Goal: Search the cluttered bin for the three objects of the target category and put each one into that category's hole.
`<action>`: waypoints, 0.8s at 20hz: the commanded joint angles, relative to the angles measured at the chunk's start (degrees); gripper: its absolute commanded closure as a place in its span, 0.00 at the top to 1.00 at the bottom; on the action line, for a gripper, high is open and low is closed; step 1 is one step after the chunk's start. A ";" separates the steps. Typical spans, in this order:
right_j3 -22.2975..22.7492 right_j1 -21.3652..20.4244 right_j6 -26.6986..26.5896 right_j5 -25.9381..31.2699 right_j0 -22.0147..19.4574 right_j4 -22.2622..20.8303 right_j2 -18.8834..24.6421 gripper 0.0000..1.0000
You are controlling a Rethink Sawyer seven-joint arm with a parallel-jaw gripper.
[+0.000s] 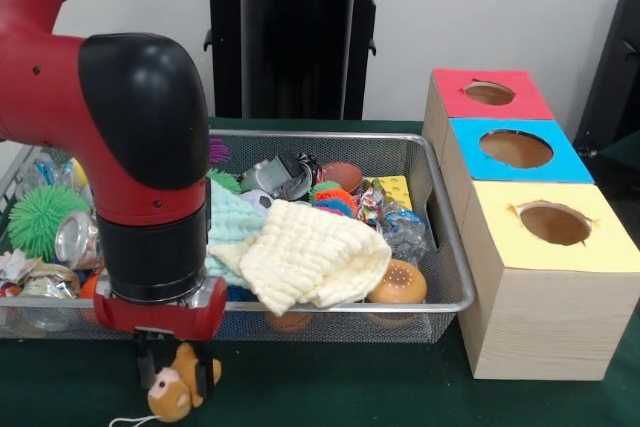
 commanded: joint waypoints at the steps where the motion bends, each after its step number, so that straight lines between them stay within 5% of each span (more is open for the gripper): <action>1: 1.87 1.77 1.69 5.27 -1.56 -1.38 0.92 1.00; 4: 1.80 1.71 1.47 4.36 -1.51 -1.81 0.89 1.00; 5: 1.69 1.69 1.59 4.11 -1.37 -2.00 0.71 0.00; 16: -0.09 1.75 2.39 0.18 -0.31 -3.65 -1.16 0.00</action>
